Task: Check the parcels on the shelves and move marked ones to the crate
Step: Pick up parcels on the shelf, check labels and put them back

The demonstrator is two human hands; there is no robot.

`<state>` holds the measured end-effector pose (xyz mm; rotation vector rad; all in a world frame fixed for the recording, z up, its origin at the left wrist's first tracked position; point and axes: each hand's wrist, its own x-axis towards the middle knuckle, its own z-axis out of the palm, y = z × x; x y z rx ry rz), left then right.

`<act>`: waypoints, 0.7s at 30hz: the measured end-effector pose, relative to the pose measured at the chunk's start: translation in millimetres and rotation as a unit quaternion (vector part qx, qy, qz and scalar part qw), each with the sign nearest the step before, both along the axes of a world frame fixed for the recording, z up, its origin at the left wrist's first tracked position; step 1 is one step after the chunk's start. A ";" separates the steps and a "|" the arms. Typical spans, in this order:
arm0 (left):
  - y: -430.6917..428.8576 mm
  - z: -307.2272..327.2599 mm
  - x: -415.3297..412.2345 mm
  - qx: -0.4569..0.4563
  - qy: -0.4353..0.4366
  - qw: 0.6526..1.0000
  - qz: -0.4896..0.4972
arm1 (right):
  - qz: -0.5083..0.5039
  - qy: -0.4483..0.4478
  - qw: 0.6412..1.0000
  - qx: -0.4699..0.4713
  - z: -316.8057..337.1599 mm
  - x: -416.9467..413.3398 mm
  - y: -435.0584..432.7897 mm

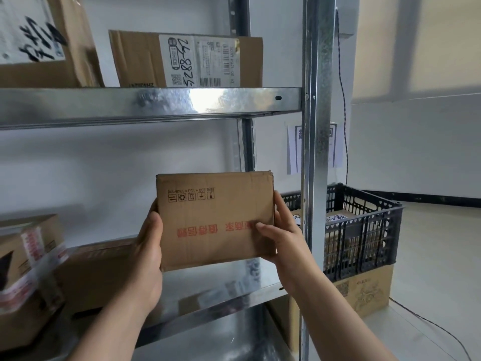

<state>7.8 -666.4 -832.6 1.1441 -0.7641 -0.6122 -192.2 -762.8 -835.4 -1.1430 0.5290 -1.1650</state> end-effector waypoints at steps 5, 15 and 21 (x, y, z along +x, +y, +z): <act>2.1 1.6 0.0 0.001 0.008 1.000 -0.003 | 0.005 0.006 1.000 0.001 -0.1 1.6 -0.5; 6.1 5.6 2.5 0.001 0.040 0.999 0.009 | 0.001 0.014 1.000 -0.008 -0.2 4.9 -0.4; 12.2 6.5 11.3 0.001 0.025 0.999 -0.031 | -0.008 -0.017 1.000 -0.005 -0.9 5.4 -2.6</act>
